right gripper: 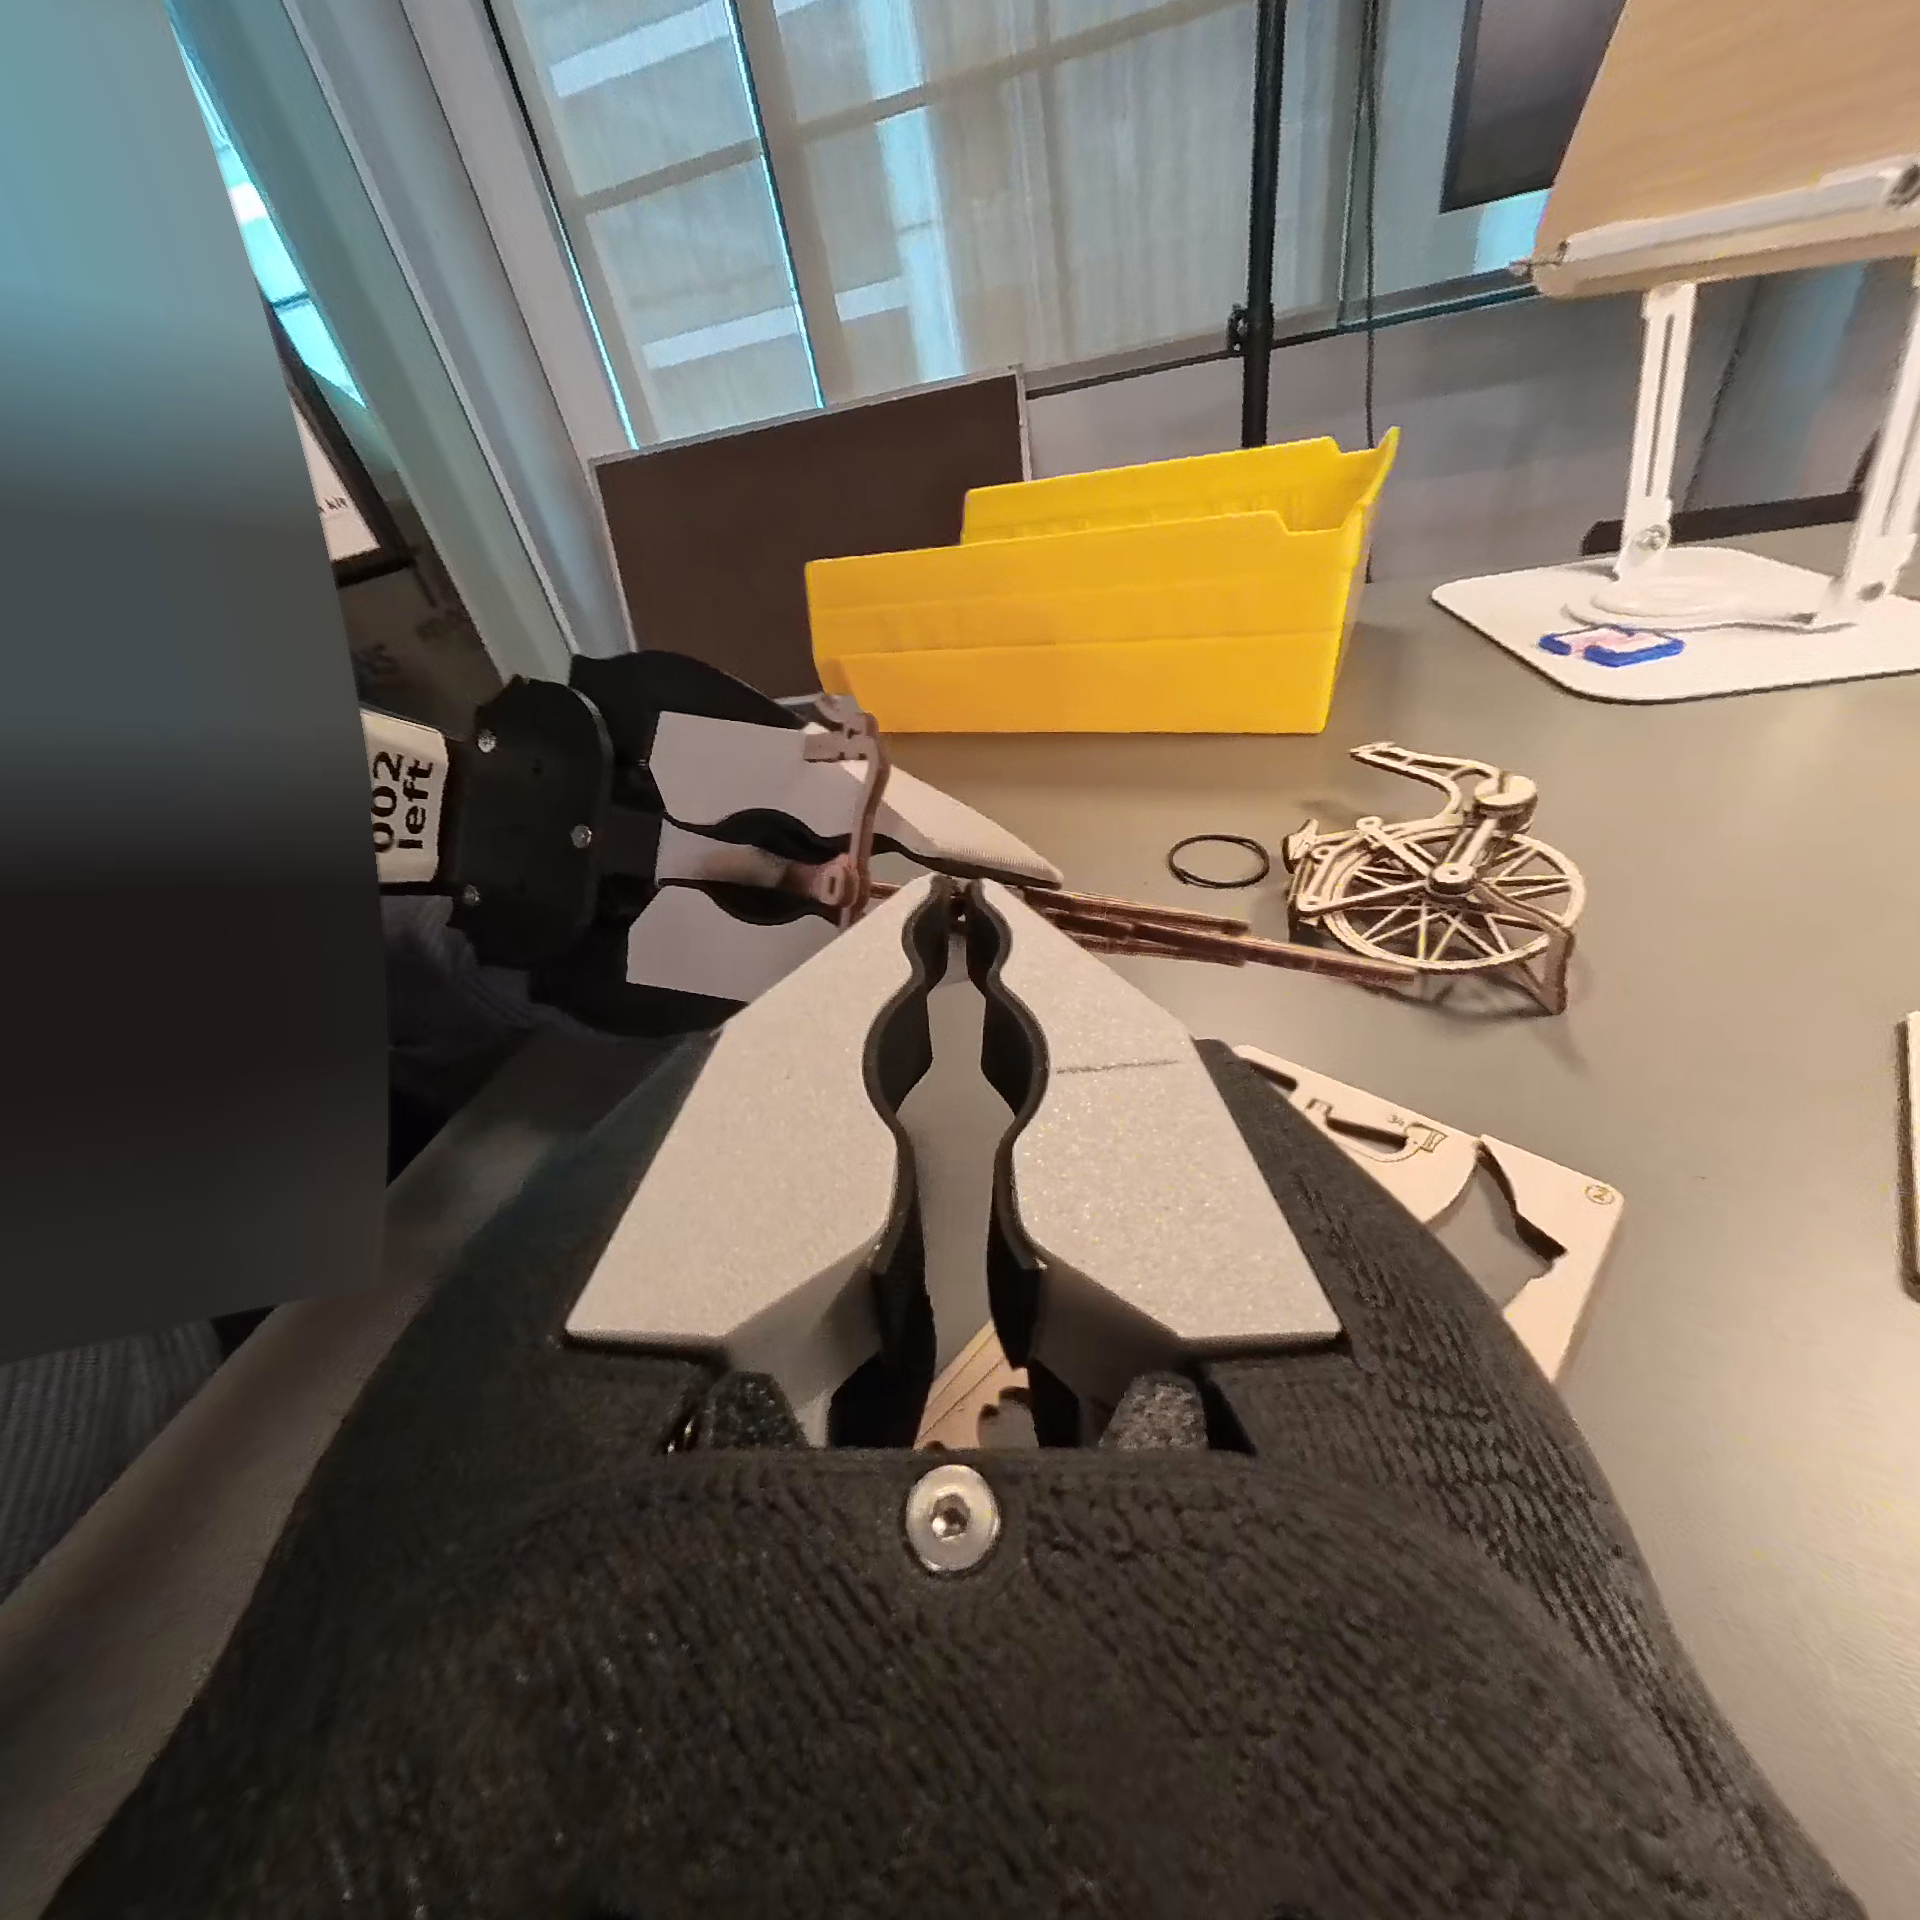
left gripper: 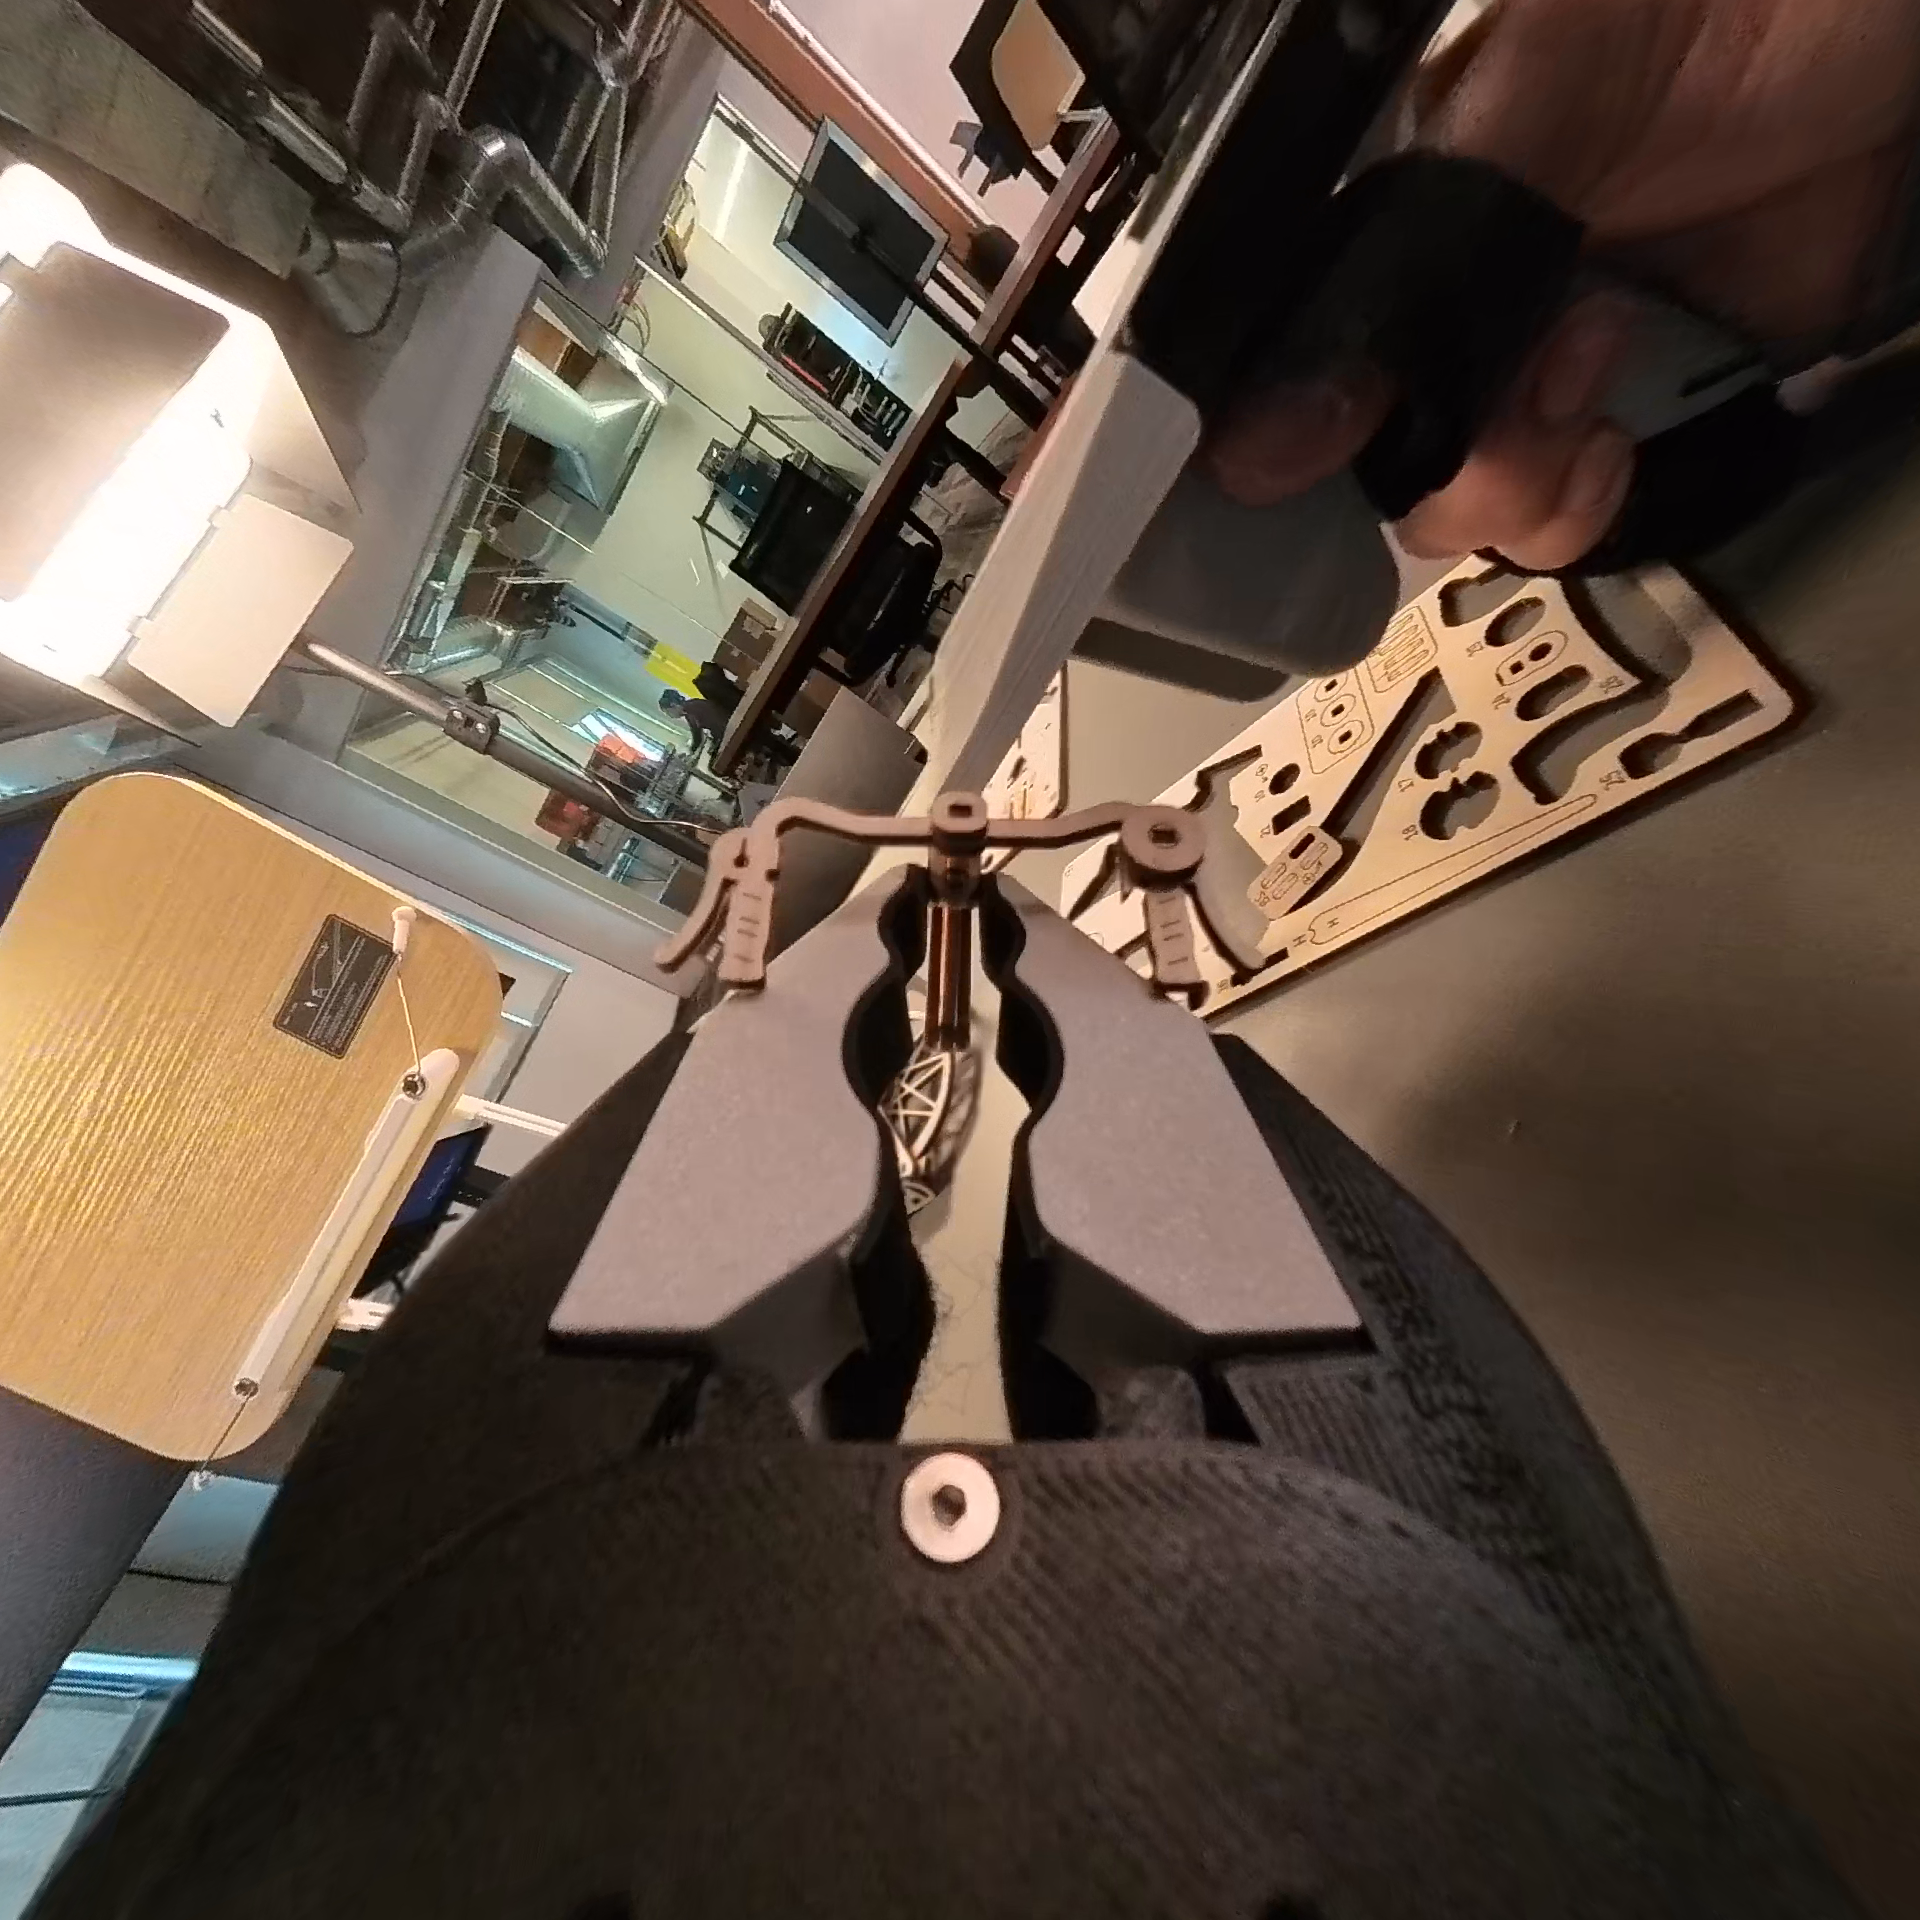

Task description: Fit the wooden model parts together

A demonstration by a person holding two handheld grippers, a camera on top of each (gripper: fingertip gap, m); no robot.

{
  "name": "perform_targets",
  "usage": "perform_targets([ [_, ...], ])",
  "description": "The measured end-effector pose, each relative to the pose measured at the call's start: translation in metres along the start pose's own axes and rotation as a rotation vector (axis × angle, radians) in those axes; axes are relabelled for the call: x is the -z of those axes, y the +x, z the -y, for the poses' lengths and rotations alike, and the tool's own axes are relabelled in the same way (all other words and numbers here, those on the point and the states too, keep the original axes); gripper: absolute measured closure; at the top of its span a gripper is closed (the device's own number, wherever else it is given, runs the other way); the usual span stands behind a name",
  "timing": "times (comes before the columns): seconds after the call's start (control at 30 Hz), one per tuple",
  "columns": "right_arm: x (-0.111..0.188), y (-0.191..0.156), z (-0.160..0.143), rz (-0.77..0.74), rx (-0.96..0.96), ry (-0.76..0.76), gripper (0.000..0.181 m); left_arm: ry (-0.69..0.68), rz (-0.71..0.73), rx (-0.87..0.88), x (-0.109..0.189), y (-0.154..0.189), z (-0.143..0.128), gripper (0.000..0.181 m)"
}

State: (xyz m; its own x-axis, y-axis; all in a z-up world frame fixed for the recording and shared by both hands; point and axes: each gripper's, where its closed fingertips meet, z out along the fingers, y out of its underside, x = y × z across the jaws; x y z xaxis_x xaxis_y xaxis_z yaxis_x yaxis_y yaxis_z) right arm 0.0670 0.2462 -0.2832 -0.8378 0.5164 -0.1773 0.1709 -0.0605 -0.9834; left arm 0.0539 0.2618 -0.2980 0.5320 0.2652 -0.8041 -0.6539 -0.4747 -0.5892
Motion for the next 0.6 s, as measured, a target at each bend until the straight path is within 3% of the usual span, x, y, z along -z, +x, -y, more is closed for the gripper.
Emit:
perform_targets([
  [0.6, 0.0013, 0.008, 0.0001, -0.094, 0.084, -0.004, 0.18, -0.006, 0.015, -0.03, -0.0001, -0.0008, 0.0005, 0.173],
])
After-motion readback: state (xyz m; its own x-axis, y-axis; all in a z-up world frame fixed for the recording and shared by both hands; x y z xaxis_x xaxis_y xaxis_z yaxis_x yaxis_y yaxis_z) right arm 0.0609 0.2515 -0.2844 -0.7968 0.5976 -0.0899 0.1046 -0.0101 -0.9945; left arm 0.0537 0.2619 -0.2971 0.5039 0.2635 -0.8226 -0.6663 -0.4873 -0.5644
